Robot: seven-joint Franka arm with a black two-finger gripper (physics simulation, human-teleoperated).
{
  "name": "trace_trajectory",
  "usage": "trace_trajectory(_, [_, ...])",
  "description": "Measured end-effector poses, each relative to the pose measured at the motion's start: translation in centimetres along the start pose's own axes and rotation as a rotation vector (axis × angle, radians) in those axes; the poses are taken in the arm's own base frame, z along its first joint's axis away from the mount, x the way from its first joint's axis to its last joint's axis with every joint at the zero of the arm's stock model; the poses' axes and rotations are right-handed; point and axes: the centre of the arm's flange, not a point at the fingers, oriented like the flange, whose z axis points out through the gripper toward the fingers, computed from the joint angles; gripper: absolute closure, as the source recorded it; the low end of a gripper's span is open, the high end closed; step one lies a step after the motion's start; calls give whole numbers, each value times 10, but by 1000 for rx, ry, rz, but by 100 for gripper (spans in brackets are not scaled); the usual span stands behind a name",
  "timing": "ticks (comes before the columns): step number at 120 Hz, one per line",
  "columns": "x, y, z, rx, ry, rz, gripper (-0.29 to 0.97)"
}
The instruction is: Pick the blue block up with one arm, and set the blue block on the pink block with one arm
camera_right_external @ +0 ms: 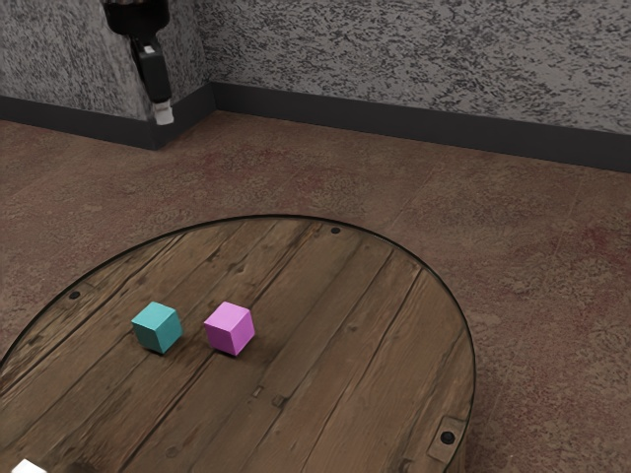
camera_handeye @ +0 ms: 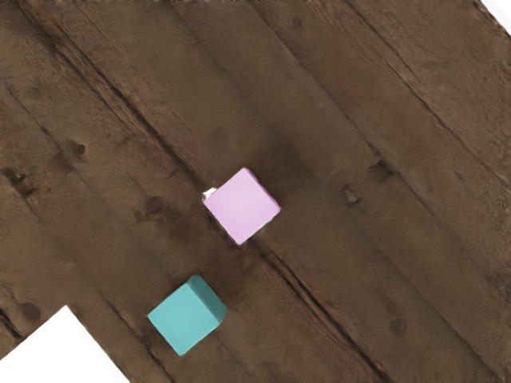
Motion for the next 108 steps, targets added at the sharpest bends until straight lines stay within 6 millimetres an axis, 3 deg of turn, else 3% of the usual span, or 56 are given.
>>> trace_trajectory(10, [28, 28, 12, -19, -29, 85, 0])
trace_trajectory(18, [39, 60, 3, -16, -28, 152, 0])
trace_trajectory(22, [44, 77, 10, -25, -51, 189, 0])
trace_trajectory(27, [32, 105, 30, -34, -104, 235, 0])
trace_trajectory(30, [20, 112, 46, -39, -129, 248, 0])
trace_trajectory(39, [-29, 70, 133, -94, -190, 203, 0])
trace_trajectory(45, [-52, 43, 166, -111, -187, 183, 0])
trace_trajectory(52, [-62, 24, 196, -131, -189, 214, 0])
trace_trajectory(68, [-78, -20, 237, -149, -160, 346, 0])
trace_trajectory(81, [-104, -46, 293, -154, -113, 463, 0])
trace_trajectory(88, [-116, -65, 313, -142, -86, 514, 0])
trace_trajectory(108, [-112, -96, 360, -101, -9, 678, 0])
